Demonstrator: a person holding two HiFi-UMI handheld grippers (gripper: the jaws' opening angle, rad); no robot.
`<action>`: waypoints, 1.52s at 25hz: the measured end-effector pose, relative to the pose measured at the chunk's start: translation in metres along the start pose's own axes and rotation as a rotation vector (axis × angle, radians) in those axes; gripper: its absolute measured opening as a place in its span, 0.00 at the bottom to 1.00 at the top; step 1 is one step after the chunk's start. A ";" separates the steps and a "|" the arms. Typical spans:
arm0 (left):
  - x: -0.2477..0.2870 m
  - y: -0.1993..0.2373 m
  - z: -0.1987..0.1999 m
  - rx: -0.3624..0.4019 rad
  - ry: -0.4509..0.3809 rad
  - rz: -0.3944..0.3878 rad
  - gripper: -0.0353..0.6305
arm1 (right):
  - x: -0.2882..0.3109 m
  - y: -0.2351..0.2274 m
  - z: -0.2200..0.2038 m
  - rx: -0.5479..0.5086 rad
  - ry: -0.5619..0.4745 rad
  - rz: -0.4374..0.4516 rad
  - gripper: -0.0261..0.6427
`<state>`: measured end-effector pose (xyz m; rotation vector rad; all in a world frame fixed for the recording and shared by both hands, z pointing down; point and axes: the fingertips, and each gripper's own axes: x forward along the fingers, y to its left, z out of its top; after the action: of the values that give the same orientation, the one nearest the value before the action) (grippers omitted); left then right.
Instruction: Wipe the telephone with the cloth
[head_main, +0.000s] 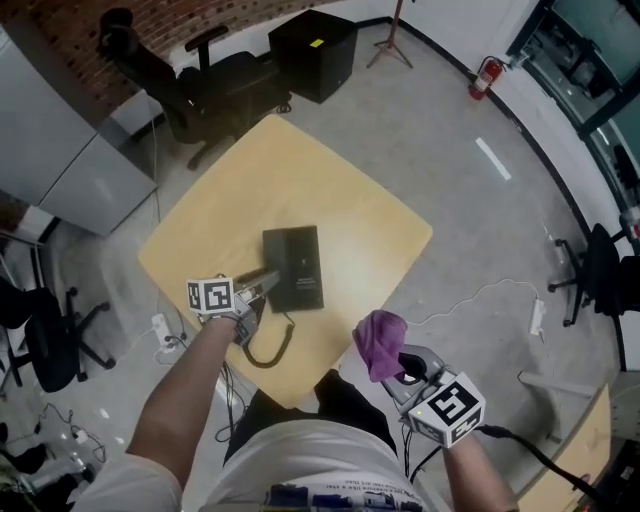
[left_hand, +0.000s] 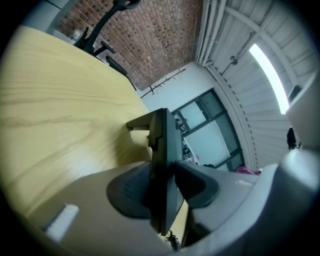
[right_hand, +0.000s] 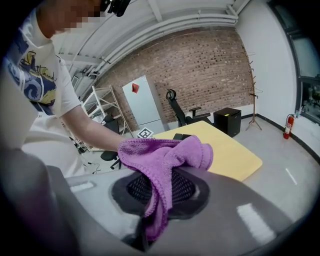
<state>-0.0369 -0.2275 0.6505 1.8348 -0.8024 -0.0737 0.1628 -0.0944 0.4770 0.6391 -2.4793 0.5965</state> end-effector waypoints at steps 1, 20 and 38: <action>-0.001 0.000 0.000 0.012 0.004 0.011 0.29 | 0.000 -0.003 0.001 -0.001 0.004 0.007 0.11; -0.016 -0.033 -0.004 0.039 -0.037 0.076 0.17 | 0.024 -0.004 0.026 -0.048 -0.049 0.060 0.11; -0.075 -0.155 -0.024 0.016 -0.077 -0.236 0.17 | 0.079 0.036 0.140 -0.089 -0.226 0.149 0.11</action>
<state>-0.0096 -0.1367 0.5047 1.9453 -0.6367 -0.2910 0.0328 -0.1639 0.4033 0.5152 -2.7666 0.4885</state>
